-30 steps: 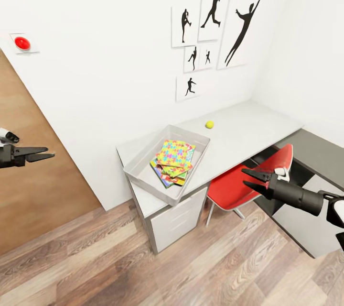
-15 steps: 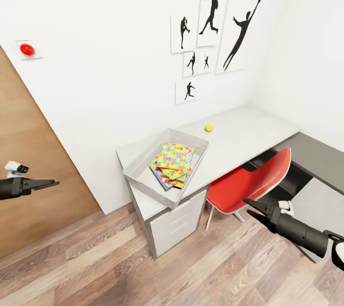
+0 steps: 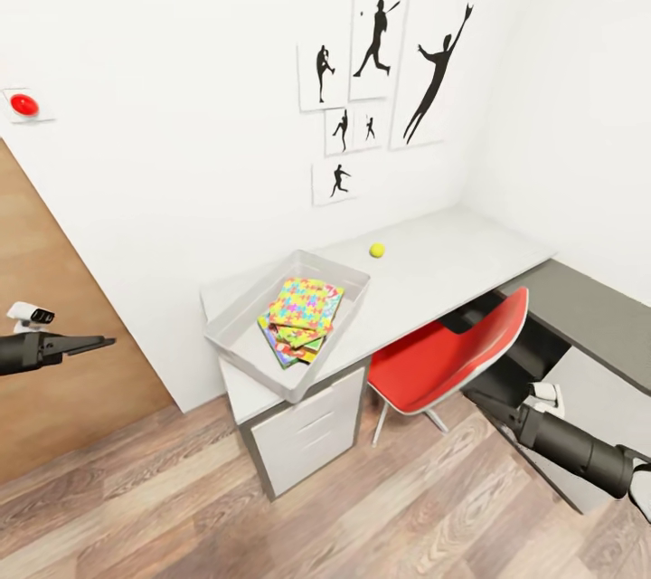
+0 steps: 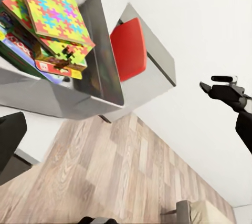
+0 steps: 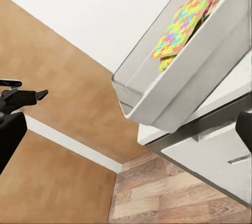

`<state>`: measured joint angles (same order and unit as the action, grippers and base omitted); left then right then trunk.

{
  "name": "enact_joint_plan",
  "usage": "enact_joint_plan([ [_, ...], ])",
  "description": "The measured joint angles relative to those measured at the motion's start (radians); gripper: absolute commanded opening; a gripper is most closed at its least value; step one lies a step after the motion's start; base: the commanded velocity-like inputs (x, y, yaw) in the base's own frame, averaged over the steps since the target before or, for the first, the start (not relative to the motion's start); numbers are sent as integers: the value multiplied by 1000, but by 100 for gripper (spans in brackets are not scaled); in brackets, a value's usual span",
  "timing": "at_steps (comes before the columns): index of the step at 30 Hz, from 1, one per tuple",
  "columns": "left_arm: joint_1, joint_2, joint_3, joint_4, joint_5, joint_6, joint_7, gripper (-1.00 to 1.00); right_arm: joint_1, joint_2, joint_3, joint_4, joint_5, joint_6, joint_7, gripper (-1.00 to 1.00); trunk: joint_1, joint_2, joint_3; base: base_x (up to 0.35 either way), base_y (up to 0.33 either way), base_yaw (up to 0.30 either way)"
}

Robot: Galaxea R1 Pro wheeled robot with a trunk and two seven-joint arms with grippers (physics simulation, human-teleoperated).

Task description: Put all the toys in the child's room - the three board games (two on the bed and one on the table), the two jigsaw puzzles on the table, and the tennis ball on the table - inside the toy box on the table in the child's room.

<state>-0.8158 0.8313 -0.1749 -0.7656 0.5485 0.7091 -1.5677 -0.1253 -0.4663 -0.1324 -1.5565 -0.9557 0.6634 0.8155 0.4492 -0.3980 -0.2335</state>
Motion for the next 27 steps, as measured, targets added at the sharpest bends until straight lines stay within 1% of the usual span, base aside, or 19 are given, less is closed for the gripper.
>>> enact_joint_plan([
  [7, 0, -1, 0, -10, 0, 1, 0, 100, 0, 1, -28, 2, 20, -5, 13, 100, 0, 0, 12, 75, -308, 75],
  [10, 0, -1, 1, -13, 0, 1, 0, 100, 0, 2, -33, 2, 22, -5, 15, 100, 0, 0, 17, 80, -311, 81],
  [17, 0, 0, 1, -20, 1, 2, 0, 100, 0, 1, -38, 2, 24, -6, 17, 100, 0, 0, 28, 87, -288, 83],
  [23, 1, -1, -2, -60, 1, 6, 0, 100, 0, 2, -39, 2, 25, -7, 16, 100, 0, 0, 38, 25, -282, 84],
  [27, 1, 0, -2, -71, 0, 16, 0, 100, 0, 2, -39, 2, 25, -7, 15, 100, 0, 0, 45, 11, -297, 85],
])
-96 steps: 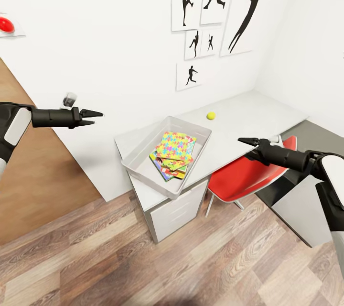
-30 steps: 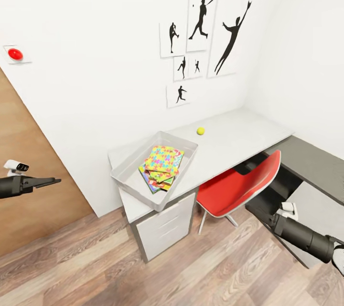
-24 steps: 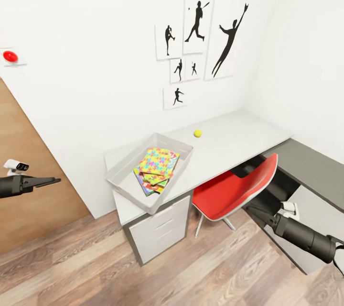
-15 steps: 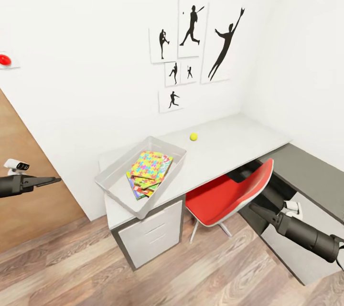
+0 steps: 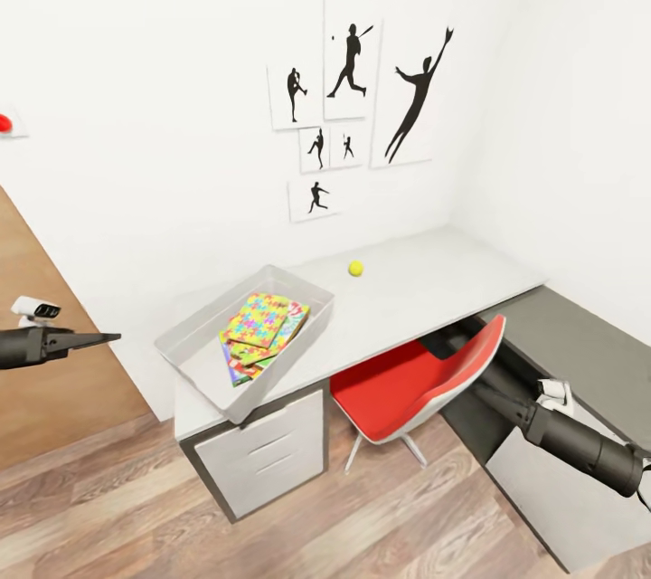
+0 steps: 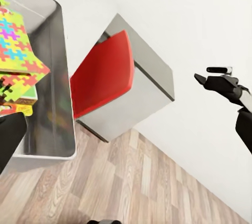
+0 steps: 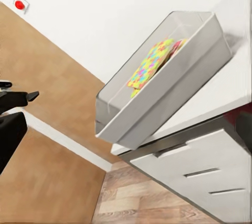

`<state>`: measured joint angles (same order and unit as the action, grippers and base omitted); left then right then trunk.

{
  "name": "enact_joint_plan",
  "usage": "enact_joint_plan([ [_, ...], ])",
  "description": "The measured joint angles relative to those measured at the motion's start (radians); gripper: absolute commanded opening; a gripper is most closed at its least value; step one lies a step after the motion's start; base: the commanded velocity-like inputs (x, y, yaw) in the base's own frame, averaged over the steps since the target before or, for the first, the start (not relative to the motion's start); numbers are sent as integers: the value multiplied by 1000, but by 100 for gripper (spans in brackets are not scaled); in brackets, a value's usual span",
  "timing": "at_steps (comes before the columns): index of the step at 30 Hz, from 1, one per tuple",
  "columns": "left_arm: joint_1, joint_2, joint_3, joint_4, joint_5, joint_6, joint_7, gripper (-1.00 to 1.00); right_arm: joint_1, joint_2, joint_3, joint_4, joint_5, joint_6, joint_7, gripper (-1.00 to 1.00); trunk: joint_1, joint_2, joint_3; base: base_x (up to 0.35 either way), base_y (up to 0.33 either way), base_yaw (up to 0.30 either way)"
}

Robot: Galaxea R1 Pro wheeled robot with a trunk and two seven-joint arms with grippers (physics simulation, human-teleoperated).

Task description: Put all the toys in the child's room - the three board games (two on the bed and one on the table), the two jigsaw puzzles on the table, and the tennis ball on the table - inside the toy box on the table in the child's room.

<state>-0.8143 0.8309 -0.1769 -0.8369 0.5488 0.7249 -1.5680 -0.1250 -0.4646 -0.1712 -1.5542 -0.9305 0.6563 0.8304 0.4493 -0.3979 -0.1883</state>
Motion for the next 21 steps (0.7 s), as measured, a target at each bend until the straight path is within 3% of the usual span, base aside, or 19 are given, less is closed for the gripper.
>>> enact_joint_plan([
  [9, 0, 0, 0, -7, 0, 11, 0, 100, 0, 0, 0, 0, 1, 1, -24, 100, 0, 0, 15, 114, -296, 87],
  [17, 0, 0, 2, -9, 0, 23, 0, 100, -7, -3, 0, 0, 1, 24, -141, 100, 0, 0, 28, 232, -245, 106],
  [21, 0, 0, 2, -19, 0, 34, 0, 100, -41, -7, 1, 0, -1, 85, -210, 100, 0, 0, 35, 293, -129, 133],
])
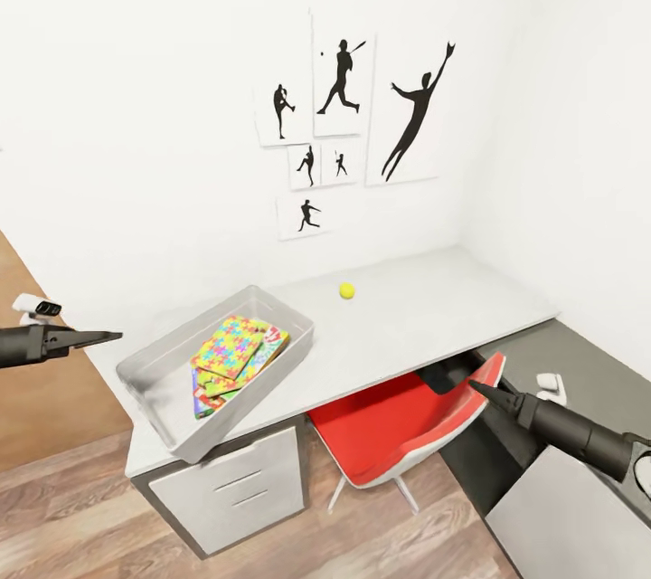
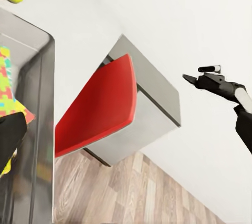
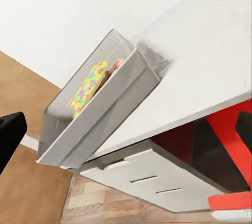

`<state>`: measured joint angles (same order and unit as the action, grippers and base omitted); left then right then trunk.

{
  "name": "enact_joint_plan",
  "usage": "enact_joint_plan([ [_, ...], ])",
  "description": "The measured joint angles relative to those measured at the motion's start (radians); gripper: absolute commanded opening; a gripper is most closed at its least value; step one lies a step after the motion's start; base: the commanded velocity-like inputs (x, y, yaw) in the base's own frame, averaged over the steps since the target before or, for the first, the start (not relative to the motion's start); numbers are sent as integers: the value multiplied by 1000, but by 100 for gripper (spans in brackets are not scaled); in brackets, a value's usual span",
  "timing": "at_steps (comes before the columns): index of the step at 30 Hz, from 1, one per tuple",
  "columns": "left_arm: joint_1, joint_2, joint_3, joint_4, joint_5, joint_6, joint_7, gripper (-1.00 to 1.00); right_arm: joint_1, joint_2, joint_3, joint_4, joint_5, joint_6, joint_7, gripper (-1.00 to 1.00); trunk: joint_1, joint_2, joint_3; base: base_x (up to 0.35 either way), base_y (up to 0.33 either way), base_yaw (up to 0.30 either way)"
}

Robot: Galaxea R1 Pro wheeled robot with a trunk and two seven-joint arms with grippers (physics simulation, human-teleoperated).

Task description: Put all the toys in the child's room - the three board games (two on the bed and one on the table), the two jigsaw puzzles on the table, and the tennis ball on the table - inside the toy box on the table in the child's room.

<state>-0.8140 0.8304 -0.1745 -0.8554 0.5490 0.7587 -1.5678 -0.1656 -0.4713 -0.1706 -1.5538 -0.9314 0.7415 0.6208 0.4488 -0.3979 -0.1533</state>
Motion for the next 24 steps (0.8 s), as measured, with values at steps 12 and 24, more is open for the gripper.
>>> enact_joint_plan([
  [12, 0, 0, -1, -45, 0, 32, 0, 100, -116, 4, 0, -2, -8, 144, -180, 100, 0, 0, 7, 276, -173, 56],
  [24, 0, 0, 0, -73, 0, 58, 0, 100, -163, 4, 0, -2, -12, 194, -281, 100, 1, 0, 7, 114, -122, 1],
])
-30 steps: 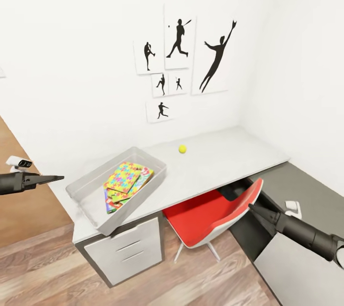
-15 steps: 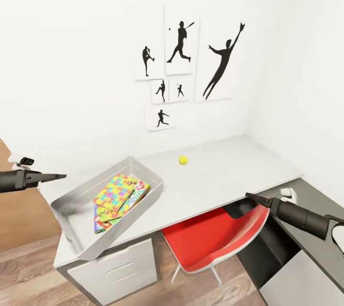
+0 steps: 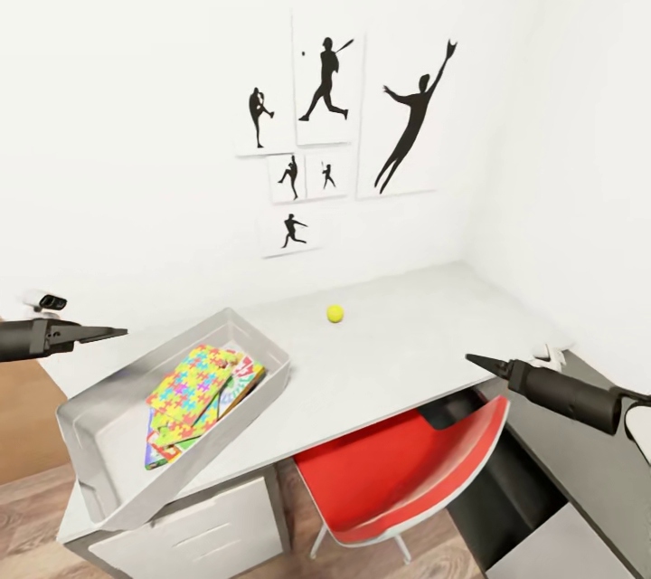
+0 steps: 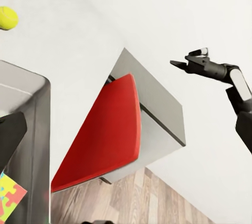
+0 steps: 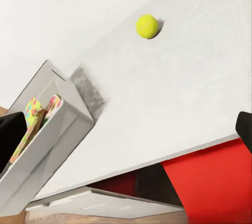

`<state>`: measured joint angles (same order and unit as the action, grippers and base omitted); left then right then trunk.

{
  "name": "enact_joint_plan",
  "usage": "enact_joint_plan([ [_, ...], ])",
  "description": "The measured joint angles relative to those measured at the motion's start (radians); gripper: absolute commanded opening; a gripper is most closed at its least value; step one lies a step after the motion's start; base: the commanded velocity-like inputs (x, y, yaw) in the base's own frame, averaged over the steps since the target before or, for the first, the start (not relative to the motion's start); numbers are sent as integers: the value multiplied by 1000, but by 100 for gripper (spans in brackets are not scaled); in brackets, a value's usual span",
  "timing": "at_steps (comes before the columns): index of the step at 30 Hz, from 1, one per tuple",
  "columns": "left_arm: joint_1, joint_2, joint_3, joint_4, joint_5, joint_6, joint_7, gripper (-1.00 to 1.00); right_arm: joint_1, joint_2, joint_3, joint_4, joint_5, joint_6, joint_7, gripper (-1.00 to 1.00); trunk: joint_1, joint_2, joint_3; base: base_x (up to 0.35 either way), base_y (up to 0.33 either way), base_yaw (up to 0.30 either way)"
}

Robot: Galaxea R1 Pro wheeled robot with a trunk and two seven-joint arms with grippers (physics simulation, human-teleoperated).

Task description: Put all the toys in the child's room - the three board games (two on the bed and one on the table), the two jigsaw puzzles on the table, and the tennis ball on the table - inside the toy box on the table in the child's room.

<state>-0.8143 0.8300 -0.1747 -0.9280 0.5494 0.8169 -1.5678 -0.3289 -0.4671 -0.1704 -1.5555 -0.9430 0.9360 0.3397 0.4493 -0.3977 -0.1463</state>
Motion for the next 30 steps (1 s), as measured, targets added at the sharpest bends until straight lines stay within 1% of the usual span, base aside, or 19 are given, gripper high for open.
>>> enact_joint_plan([
  [4, 0, 0, 0, -4, -1, 9, 0, 100, -9, 0, 0, 0, -1, 34, -24, 100, 0, 0, 0, 7, -33, 0],
  [9, 0, 0, 8, -7, 0, 12, 0, 100, -13, -3, 0, -2, -2, 48, -31, 100, 0, 0, 0, 2, -107, 68],
  [15, 1, 0, 19, -27, 0, 38, 0, 100, -14, -3, 0, -7, -2, 52, -34, 100, 0, 0, 0, 82, -224, 244],
  [23, 1, 1, 21, -57, -1, 53, 0, 100, -14, -2, 0, -7, -2, 52, -37, 100, 0, 0, 0, 84, -51, 281],
  [26, 0, 1, 22, -70, -1, 60, 0, 100, -14, -3, 0, -7, -2, 52, -38, 100, 0, 0, 0, 15, -8, 147],
  [30, 0, 0, 25, -81, -1, 69, 0, 100, -14, -4, 0, -9, -3, 52, -37, 100, 0, 0, 0, 3, -2, 30],
])
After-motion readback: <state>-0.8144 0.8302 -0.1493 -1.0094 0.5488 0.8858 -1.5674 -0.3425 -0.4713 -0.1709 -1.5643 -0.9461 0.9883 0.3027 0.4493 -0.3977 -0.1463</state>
